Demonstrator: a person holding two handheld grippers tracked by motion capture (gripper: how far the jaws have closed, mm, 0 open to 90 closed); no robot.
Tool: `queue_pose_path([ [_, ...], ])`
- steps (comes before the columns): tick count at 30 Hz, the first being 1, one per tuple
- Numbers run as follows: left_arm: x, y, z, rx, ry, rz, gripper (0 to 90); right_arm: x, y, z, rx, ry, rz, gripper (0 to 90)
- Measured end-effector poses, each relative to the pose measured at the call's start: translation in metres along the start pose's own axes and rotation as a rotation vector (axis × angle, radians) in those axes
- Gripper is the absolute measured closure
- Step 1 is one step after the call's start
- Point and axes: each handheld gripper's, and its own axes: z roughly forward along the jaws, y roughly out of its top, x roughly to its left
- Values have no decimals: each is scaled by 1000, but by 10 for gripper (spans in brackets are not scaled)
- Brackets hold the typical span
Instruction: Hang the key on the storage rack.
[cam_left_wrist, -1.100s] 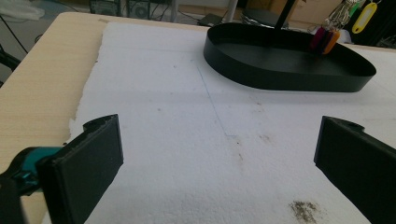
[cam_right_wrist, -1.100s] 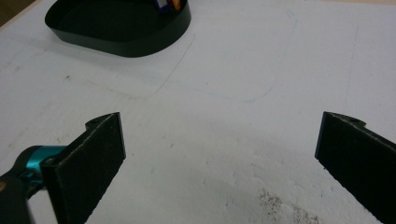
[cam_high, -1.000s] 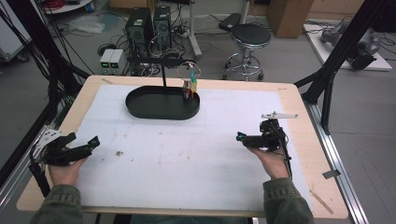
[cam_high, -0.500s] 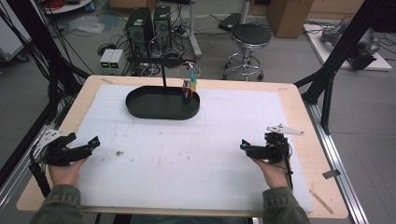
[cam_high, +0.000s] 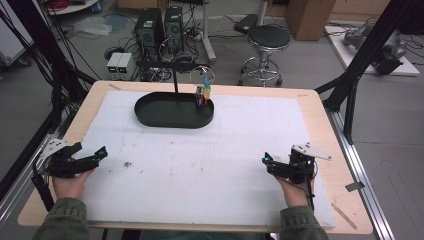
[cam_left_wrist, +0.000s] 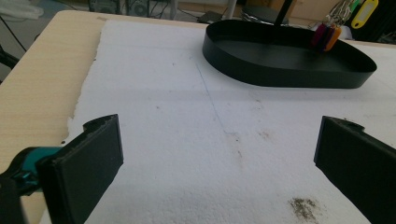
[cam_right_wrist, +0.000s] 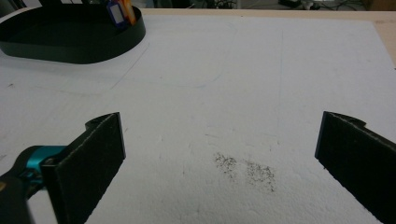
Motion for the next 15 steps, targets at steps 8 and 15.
queue_pose_path([
  [8,-1,0,0,1,1,4,17,3,-8,-10,-91,-46,-30,5],
  [15,-1,0,1,1,-2,8,17,7,-9,-16,-151,-80,-58,5],
])
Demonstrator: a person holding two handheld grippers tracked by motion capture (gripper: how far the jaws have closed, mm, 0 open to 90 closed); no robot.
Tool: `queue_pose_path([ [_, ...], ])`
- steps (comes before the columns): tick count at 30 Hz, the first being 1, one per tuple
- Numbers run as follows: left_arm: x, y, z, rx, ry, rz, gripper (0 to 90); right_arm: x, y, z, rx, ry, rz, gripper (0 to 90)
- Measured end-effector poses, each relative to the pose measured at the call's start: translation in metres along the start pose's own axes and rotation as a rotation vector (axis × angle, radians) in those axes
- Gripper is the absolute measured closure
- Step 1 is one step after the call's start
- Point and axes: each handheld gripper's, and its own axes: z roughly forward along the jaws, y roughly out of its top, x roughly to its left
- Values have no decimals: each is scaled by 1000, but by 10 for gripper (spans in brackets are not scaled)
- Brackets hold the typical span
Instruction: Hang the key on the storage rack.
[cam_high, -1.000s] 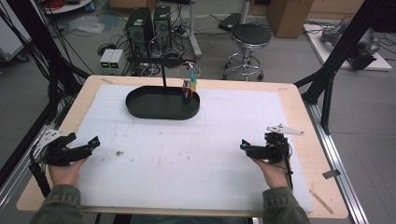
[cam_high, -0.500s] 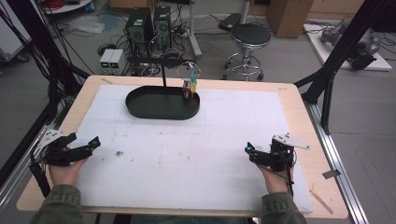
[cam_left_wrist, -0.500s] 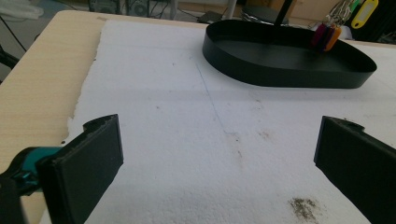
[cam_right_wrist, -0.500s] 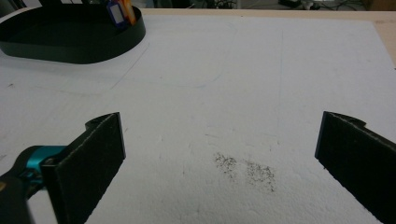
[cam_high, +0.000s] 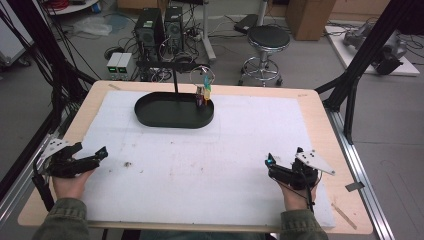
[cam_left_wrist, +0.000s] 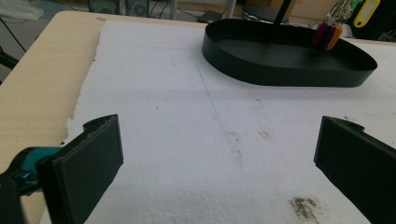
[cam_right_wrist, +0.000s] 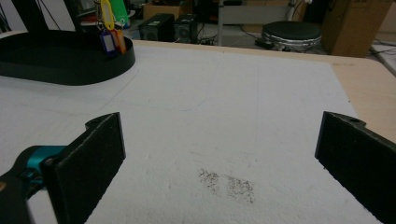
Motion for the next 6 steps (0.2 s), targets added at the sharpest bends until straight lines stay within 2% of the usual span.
queue_pose_path([
  [3,0,0,0,-1,-2,1,17,2,-1,0,1,-3,-21,5],
  [6,0,0,0,-1,-4,-2,18,1,-1,0,2,-2,-18,5],
])
